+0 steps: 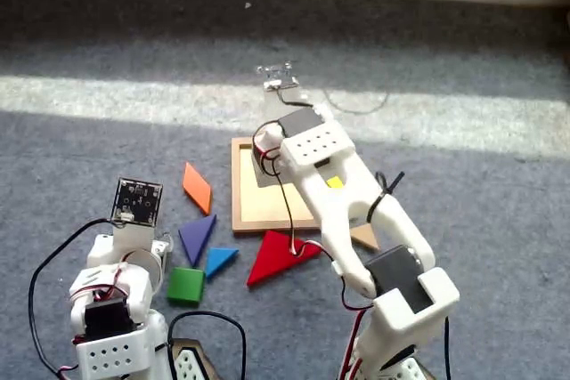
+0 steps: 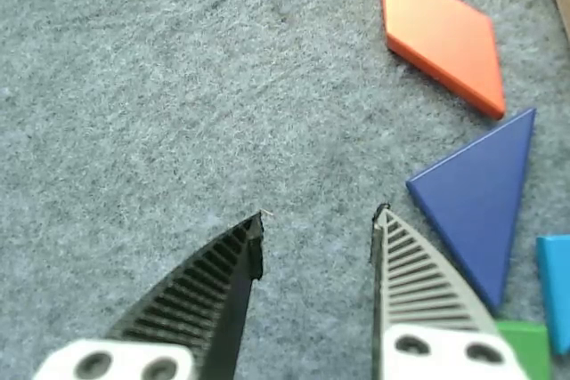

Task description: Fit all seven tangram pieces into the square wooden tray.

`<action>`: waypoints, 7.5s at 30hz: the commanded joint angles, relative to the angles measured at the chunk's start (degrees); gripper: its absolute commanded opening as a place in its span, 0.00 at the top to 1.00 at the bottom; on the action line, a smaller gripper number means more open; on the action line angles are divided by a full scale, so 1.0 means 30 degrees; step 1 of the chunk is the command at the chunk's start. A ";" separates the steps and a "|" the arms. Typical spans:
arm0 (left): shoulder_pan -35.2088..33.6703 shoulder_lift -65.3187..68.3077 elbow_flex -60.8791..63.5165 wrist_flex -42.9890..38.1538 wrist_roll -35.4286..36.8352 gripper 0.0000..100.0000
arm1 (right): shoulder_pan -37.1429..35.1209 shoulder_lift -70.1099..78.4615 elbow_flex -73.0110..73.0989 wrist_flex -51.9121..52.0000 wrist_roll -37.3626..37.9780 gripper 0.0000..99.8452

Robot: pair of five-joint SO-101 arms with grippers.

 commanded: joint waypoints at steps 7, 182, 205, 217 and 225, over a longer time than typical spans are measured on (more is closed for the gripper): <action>0.0308 -0.0132 0.0220 -0.0088 -0.0117 0.79 | 0.4234 -0.4147 0.0806 0.0161 0.2960 0.77; -0.2007 -0.0132 0.0249 -0.1495 0.0029 0.78 | -0.4791 -0.6081 1.0183 -0.3121 0.6886 0.95; -0.1949 -0.0132 0.0249 -0.1495 0.0029 0.78 | -0.5524 -0.6168 1.0388 -0.5026 0.5656 0.80; -0.1919 -0.0132 0.0249 -0.1524 0.0029 0.78 | -0.6139 -0.6139 1.0476 -0.4967 0.5597 0.69; -0.1919 -0.0132 0.0249 -0.1495 0.0029 0.78 | -0.6989 -0.6110 1.1209 -0.5084 0.5656 0.67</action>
